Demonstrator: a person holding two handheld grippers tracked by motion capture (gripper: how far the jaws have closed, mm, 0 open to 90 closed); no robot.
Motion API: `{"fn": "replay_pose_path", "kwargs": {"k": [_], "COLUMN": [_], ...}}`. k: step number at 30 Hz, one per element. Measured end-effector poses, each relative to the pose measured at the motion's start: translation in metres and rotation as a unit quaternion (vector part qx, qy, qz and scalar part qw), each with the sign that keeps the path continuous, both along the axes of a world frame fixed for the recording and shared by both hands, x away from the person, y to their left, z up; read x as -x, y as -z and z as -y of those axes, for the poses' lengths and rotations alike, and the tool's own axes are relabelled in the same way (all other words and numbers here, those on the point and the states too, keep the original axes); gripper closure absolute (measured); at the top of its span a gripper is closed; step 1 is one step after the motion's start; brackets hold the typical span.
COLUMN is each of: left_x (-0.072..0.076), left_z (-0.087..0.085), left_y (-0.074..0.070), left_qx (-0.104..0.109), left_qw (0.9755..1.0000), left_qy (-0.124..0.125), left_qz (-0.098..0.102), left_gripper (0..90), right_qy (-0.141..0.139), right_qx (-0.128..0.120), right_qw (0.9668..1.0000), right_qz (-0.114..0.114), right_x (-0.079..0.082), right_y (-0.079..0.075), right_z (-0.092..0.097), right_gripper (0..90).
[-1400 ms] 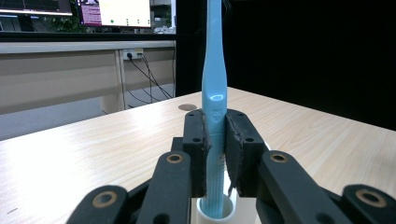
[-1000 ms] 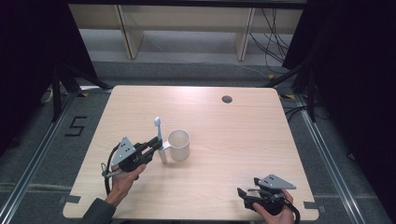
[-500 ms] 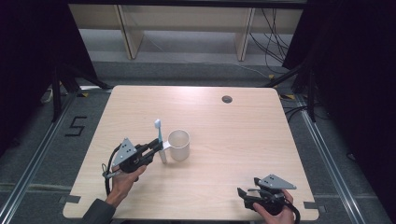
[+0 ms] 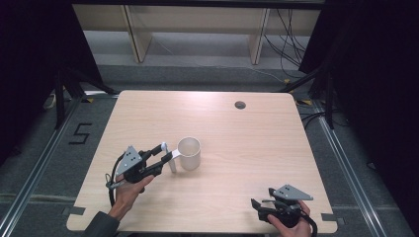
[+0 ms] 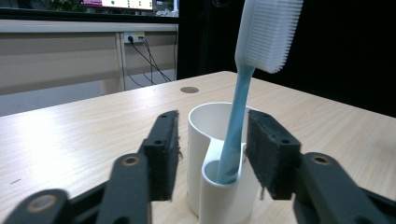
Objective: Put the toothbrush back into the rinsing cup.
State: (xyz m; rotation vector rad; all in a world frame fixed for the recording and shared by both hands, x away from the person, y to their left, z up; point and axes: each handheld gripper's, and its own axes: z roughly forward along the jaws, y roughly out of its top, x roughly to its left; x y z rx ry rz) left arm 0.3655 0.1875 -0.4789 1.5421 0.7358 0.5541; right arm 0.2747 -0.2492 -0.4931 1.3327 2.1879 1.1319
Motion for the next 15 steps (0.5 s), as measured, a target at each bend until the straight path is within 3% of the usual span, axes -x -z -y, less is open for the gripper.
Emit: {"fn": "replay_pose_path", "kwargs": {"k": [5,7,9,10,14,15], "left_x": [0.004,0.0046,0.0057,0.0048,0.0072,0.0068], "left_z": [0.0008,0.0013,0.0017,0.0025,0.0015,0.0016], "left_y": [-0.0031,-0.0048,-0.0069,-0.007,-0.0099,-0.0099], "left_qx": [-0.004,-0.005,-0.007,-0.001,-0.011,-0.007], "left_qw": [1.0,1.0,1.0,1.0,0.9998,0.9999], "left_qy": [0.0,0.002,0.0,0.005,0.001,0.002], "left_qz": [-0.001,-0.003,-0.003,-0.001,-0.015,-0.013], "left_gripper": [43.5,41.0,39.5,38.6,35.5,34.6], "right_qy": [-0.001,0.006,-0.001,-0.001,0.003,-0.005], "right_qx": [0.0,-0.007,0.001,0.0,-0.002,0.011], "right_qw": [1.0,0.9999,1.0,1.0,1.0,0.9999], "right_qz": [0.001,-0.009,0.002,0.001,-0.003,0.007], "right_x": [-0.0001,0.0012,-0.0001,0.0,0.0003,-0.0009], "right_y": [0.0001,-0.0001,0.0,0.0001,0.0006,-0.0004], "right_z": [-0.0002,-0.0014,-0.0001,-0.0002,-0.001,0.0014], "right_gripper": [24.7,24.7,24.7,24.7,24.7,24.7]}}
